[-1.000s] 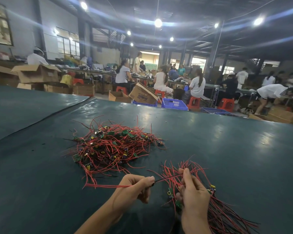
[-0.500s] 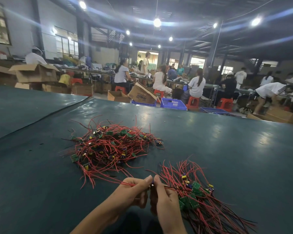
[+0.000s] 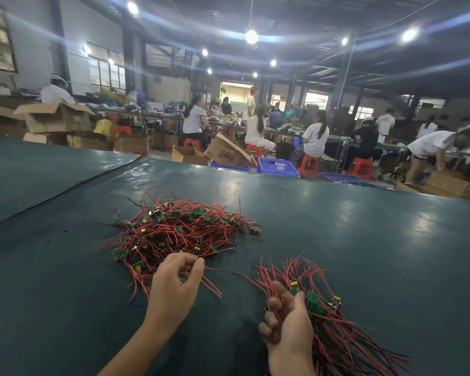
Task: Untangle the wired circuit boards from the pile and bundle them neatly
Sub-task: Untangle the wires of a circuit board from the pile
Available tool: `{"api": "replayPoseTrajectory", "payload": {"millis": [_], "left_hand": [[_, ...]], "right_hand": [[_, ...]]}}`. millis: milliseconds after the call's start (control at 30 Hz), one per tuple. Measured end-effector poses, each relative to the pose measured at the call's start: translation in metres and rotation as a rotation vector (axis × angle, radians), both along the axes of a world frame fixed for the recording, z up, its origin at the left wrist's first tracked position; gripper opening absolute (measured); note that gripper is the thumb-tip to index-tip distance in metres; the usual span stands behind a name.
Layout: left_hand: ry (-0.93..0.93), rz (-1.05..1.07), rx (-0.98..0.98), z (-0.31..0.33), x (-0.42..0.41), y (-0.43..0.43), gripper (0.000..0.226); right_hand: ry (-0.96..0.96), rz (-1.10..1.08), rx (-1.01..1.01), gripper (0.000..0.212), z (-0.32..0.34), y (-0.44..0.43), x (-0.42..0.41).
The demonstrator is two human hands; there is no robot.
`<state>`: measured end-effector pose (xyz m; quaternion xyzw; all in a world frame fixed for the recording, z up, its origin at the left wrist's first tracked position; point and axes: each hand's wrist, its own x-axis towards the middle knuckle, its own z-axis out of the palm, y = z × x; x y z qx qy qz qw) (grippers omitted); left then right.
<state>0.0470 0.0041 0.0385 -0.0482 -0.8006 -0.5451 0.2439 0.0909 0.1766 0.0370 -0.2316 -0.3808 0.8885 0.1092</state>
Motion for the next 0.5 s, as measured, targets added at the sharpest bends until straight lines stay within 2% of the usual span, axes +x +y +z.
{"api": "replayPoseTrajectory", "payload": {"millis": [67,100,267,367,500], "left_hand": [[0.067,0.092,-0.215,-0.005,-0.006,-0.009,0.004],[0.029,0.121,-0.315,-0.009,-0.008,-0.012,0.01],[-0.345,0.095,-0.721,-0.026,-0.015,-0.027,0.04],[-0.302,0.125,-0.736,-0.026,-0.014,-0.028,0.035],[-0.018,0.127,-0.527,-0.017,-0.009,-0.02,0.021]], "right_hand": [[0.011,-0.01,-0.009,0.055,0.001,-0.001,0.001],[0.018,-0.013,-0.005,0.055,0.002,-0.001,0.001],[0.02,-0.009,0.019,0.055,0.001,-0.003,0.001],[0.025,-0.013,0.031,0.053,0.001,-0.002,0.0],[0.046,-0.003,0.047,0.053,-0.001,-0.003,0.0]]}}
